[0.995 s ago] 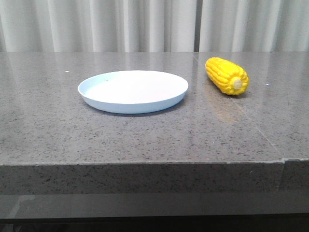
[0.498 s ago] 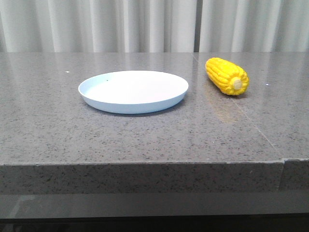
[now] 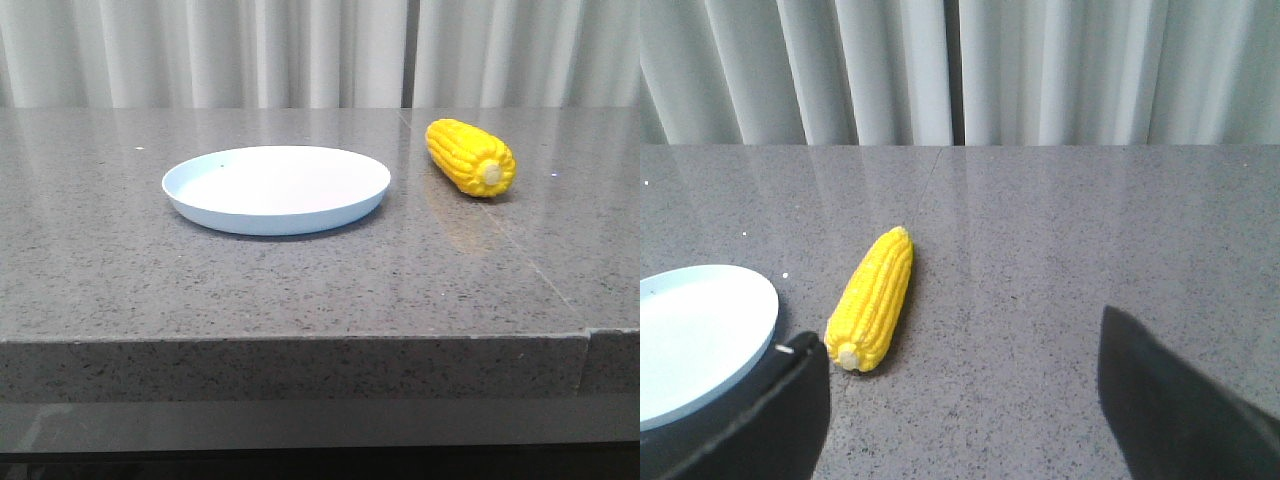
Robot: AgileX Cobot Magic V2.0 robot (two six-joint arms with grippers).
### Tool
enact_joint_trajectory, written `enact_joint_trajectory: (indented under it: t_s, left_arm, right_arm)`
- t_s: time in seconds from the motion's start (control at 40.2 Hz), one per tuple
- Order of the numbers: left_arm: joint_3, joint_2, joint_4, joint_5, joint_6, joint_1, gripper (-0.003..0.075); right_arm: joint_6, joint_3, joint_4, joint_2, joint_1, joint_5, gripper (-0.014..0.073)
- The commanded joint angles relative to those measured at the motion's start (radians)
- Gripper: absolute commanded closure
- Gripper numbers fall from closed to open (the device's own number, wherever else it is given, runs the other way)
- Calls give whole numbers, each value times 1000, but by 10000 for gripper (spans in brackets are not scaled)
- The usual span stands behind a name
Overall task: Place corn on plate with both arms
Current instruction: 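Lift the left gripper away from the plate and hold still, then lower the right gripper over the yellow corn cob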
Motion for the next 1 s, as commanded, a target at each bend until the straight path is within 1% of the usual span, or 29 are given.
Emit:
enact_joint_trajectory:
  t_s: [0.0,0.075,0.199,0.398,0.473,0.771,0.97]
  left_arm:
    - [-23,13,-2,-90,5,-8,741]
    - [-23,13,-2,-90,5,-8,741]
    - [-23,13,-2,-90,5,-8,741]
    - [-23,13,-2,-90,5,-8,741]
    - [-23,13,-2,-90,5,-8,741]
    - [-23,13,-2,-90,5,-8,741]
    - [-23,13,-2,-90,5,-8,741]
  right_arm:
    - [-5,-53,6,40,-8,-87,13]
    - [-5,-105,6,122,-8,-31,13]
    - [-5,-232,14,315,-8,82,13]
    - [-5,-463,91,622,-5,222,13]
    - [-5,-531,100,724,6,256,13]
    - [-5,-780,141,1088,112,303,13]
    - [-5,-935,173,1299,125,336,13]
